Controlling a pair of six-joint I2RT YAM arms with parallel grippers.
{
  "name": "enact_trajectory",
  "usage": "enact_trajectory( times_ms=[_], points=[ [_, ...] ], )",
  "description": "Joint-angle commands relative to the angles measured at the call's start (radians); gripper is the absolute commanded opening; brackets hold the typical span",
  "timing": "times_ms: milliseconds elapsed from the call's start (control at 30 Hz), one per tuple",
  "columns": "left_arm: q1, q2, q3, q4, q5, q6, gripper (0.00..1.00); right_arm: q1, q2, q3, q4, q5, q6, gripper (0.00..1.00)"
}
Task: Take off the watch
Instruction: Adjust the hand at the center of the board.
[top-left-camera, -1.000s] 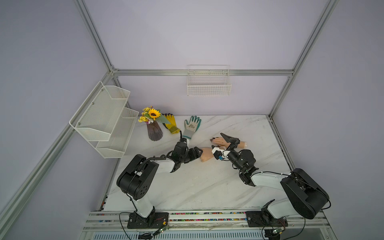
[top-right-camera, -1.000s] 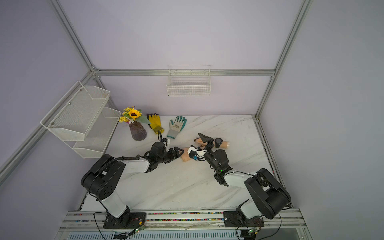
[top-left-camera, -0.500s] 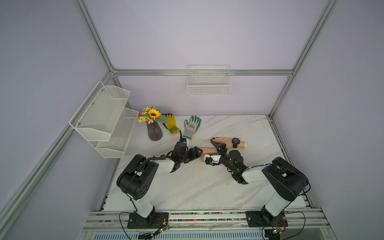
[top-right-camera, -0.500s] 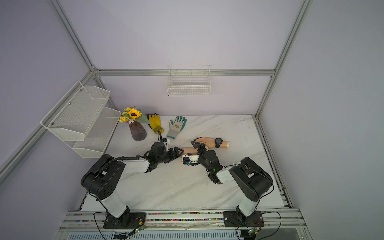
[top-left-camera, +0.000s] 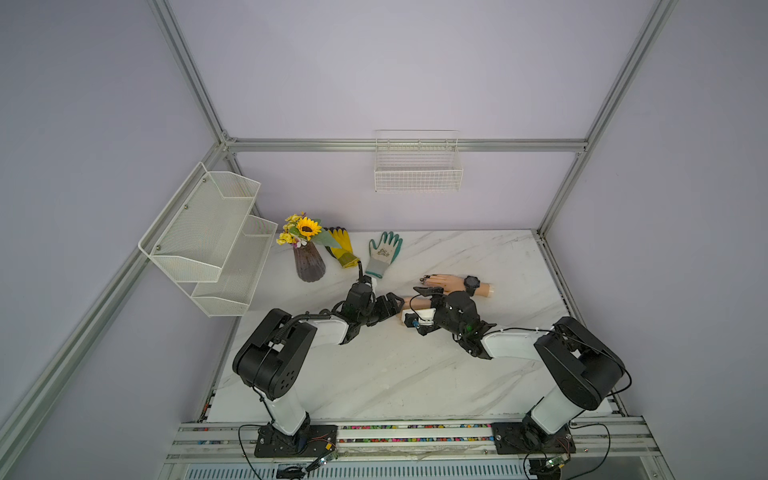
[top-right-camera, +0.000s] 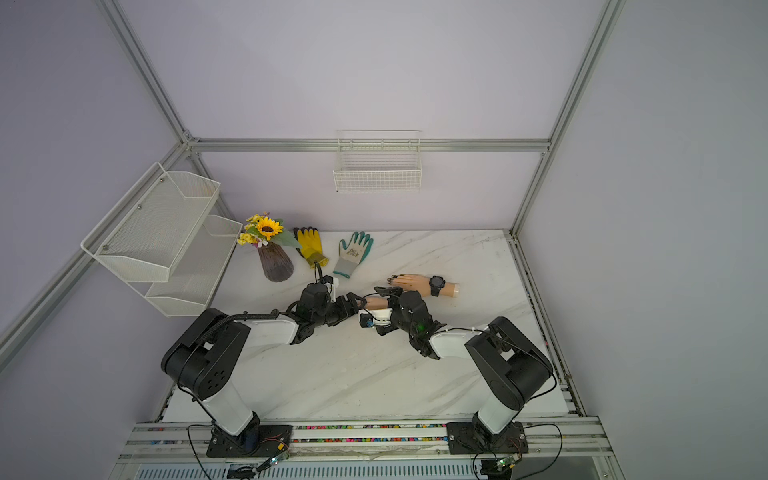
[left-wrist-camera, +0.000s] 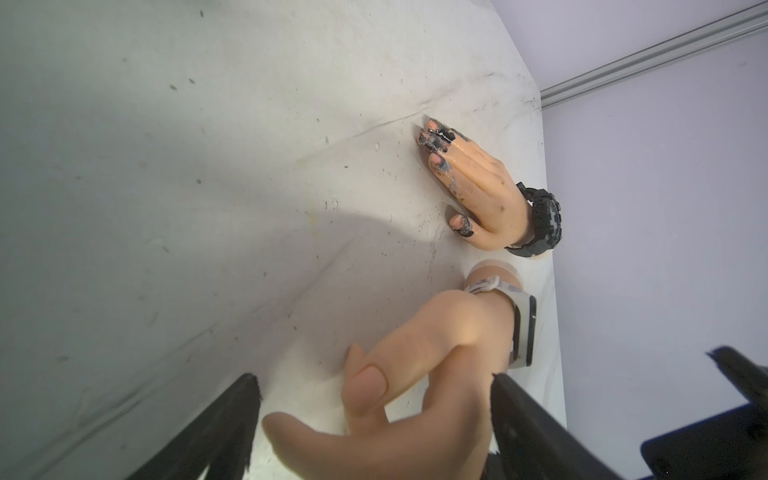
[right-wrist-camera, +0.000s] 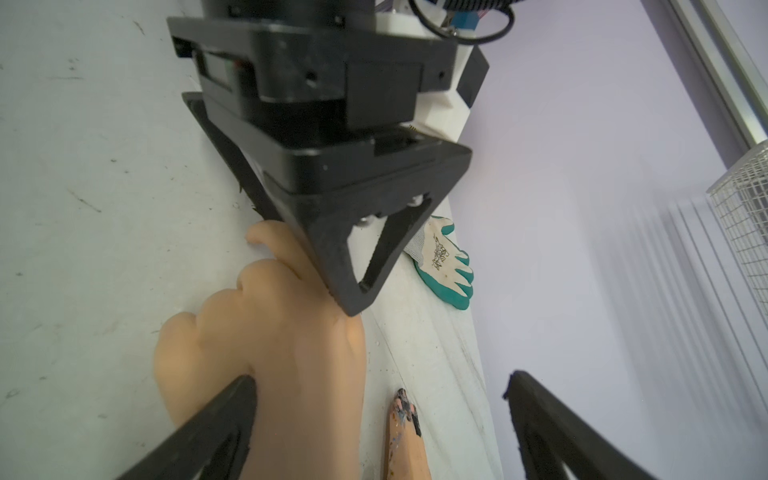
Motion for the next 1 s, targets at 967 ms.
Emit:
enact_trajectory(
  times_ms=[967],
  points=[
    [0.01, -0.238, -0.054, -0.131, -0.093, 0.153, 1.0, 0.012, 0.088, 0.186, -0.608, -0.148, 0.213, 0.72]
  ],
)
